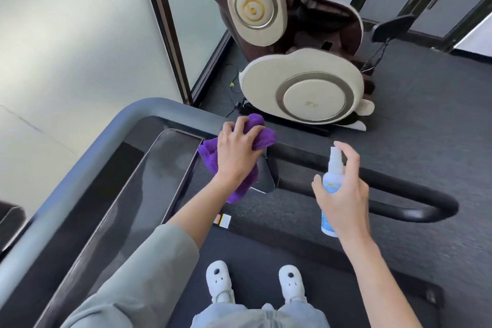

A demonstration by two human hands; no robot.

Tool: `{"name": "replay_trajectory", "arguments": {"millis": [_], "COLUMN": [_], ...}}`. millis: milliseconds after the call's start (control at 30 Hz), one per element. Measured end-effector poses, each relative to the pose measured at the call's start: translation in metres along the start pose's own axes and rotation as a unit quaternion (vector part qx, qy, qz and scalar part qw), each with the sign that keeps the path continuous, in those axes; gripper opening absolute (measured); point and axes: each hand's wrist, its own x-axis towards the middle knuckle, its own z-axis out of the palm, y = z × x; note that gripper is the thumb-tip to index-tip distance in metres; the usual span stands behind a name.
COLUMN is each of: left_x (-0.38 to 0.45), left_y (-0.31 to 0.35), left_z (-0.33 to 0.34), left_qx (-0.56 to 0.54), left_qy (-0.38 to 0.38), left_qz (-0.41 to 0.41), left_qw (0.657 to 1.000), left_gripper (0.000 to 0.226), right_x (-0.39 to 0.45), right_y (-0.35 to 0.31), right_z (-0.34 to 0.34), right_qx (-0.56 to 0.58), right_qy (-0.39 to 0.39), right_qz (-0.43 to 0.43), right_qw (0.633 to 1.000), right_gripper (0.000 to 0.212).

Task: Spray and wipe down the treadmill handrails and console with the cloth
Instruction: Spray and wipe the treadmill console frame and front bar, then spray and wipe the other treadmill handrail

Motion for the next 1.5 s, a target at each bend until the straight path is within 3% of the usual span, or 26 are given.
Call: {"name": "replay_trajectory", "arguments": {"millis": [167, 367, 600, 700, 833, 1167, 1500], "left_x": [-0.006, -0.037, -0.096, -0.118, -0.131, -0.133, -0.121], "left_y": [0.007, 0.058, 0.137, 0.158, 0.169, 0.153, 0.166], "left_z": [-0.010, -0.003, 0.003, 0.004, 0.003, -0.006, 0.003], "left_qx": [-0.126, -0.120, -0.157, -0.157, -0.151, -0.162, -0.166], "left_qy": [0.073, 0.147, 0.227, 0.236, 0.232, 0.237, 0.235], "left_qz": [-0.150, -0.244, -0.352, -0.369, -0.381, -0.380, -0.363], "left_qw": [0.978, 0.951, 0.894, 0.885, 0.882, 0.879, 0.886], "left_gripper": [0.037, 0.033, 0.030, 0.030, 0.030, 0.031, 0.029], "right_x": [0.002, 0.048, 0.106, 0.114, 0.114, 0.116, 0.122], "right_y": [0.034, 0.069, 0.076, 0.077, 0.076, 0.070, 0.103], "right_z": [-0.031, -0.058, -0.087, -0.088, -0.076, -0.048, -0.088], "right_qx": [0.020, 0.039, -0.015, -0.040, -0.064, -0.085, -0.073], "right_qy": [-0.045, -0.129, -0.293, -0.329, -0.320, -0.230, -0.228], "right_qz": [-0.025, -0.096, -0.222, -0.254, -0.293, -0.302, -0.286], "right_qw": [0.998, 0.986, 0.930, 0.909, 0.899, 0.921, 0.928], "right_gripper": [0.069, 0.070, 0.063, 0.065, 0.060, 0.058, 0.057]}}
